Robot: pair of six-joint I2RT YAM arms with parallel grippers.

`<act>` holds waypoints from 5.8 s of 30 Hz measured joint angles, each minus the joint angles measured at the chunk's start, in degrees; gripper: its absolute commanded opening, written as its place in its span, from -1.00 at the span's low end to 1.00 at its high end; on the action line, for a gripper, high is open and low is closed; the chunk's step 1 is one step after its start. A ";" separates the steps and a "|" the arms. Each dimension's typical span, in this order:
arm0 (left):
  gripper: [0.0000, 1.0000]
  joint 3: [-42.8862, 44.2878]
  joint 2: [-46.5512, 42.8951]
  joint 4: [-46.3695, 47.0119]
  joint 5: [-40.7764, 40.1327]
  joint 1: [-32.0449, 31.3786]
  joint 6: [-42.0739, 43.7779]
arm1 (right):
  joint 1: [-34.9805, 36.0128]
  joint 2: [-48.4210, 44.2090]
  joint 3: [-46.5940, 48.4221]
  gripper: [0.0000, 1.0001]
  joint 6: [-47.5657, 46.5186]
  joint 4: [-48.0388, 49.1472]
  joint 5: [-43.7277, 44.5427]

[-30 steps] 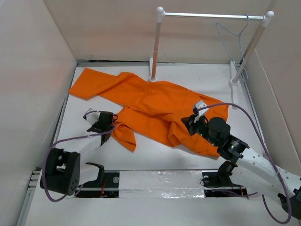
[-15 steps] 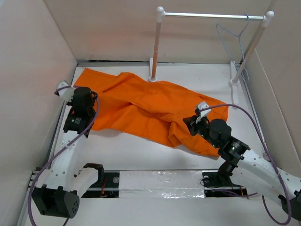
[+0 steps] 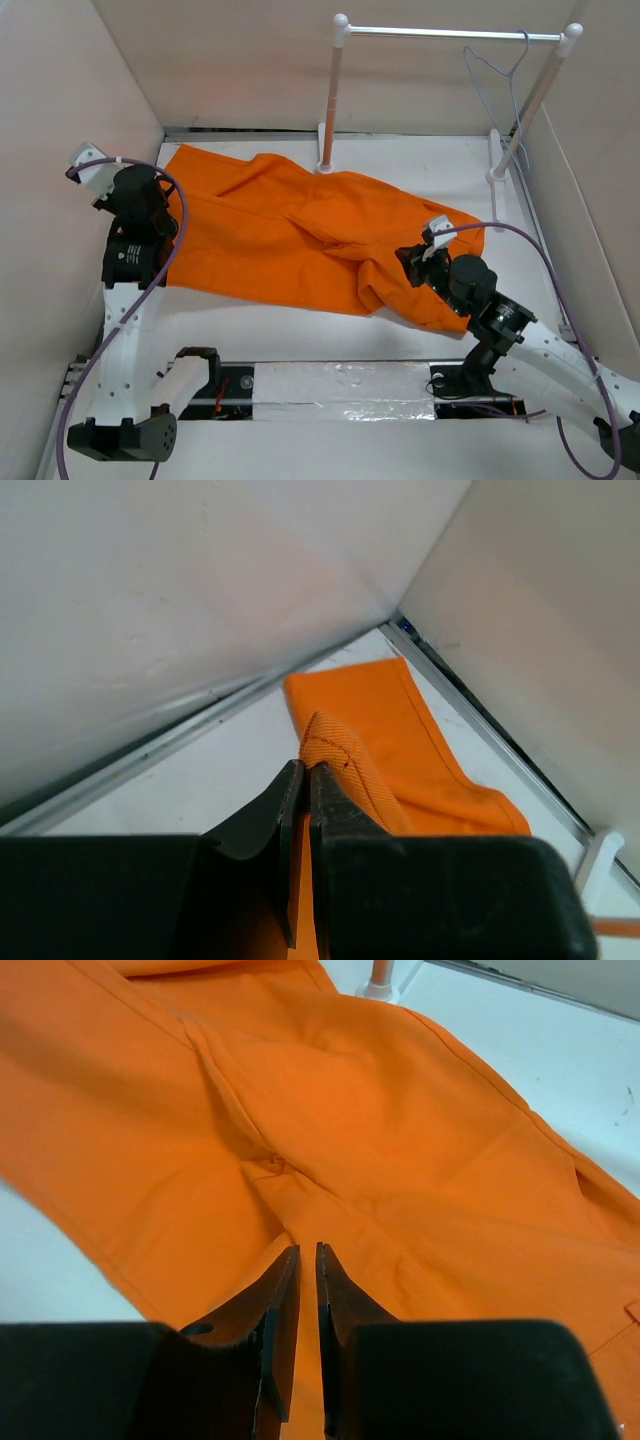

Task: Place the trousers on the hanger
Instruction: Flatten out the trousers at the center of the board.

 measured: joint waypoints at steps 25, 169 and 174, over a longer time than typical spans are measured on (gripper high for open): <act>-0.19 -10.32 14.53 8.55 8.85 -1.05 -3.10 | -2.99 1.25 -0.04 -1.00 3.67 -3.93 9.88; -0.19 -50.62 14.75 45.79 20.76 -60.98 -15.67 | -66.73 8.55 -14.84 0.05 22.51 -1.25 -16.11; 0.00 -53.94 14.58 46.77 20.15 -61.00 -20.41 | -67.28 15.78 -14.43 0.06 22.32 -1.70 -18.03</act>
